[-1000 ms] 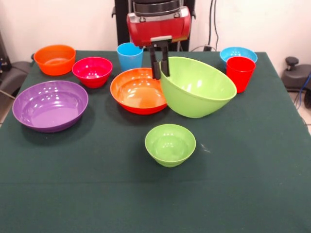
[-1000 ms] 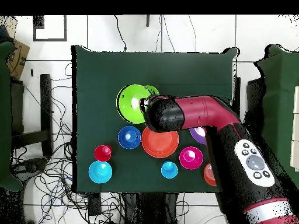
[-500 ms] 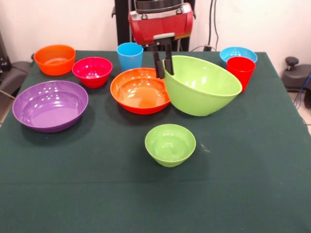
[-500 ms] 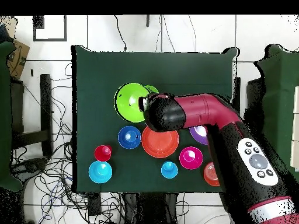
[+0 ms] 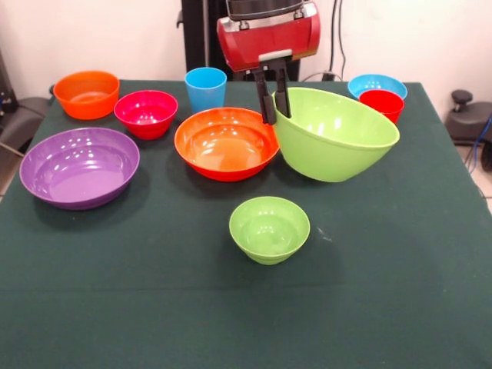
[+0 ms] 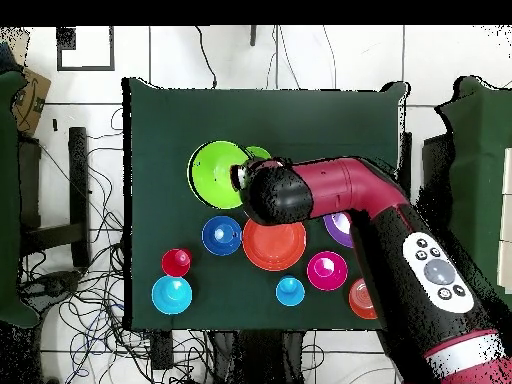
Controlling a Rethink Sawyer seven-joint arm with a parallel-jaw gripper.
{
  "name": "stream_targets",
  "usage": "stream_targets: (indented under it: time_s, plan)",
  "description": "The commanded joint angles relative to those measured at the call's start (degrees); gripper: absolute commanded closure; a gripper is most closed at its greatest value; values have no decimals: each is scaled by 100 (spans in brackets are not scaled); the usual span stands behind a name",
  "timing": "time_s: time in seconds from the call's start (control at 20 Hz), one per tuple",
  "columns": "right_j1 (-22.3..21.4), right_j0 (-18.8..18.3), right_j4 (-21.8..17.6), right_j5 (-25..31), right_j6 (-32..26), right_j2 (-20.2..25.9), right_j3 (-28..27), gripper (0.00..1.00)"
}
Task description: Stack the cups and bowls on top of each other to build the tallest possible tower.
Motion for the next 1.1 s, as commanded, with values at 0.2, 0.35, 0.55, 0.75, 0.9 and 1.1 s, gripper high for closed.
stream_targets:
  time_s: [0.2,0.35,0.55,0.75,0.9,1.1]
  plan:
    - [411,-142,-698,876,-1853,270,-48,100]
    - [476,-200,-800,879,-1920,304,-102,100]
    - [501,-224,-865,929,-1857,371,-143,100]
    - [486,-315,-921,1053,-1948,449,-215,100]
    - [468,-381,-927,1206,-2045,536,-325,100]
    - [429,-495,-904,1210,-2065,664,-343,100]
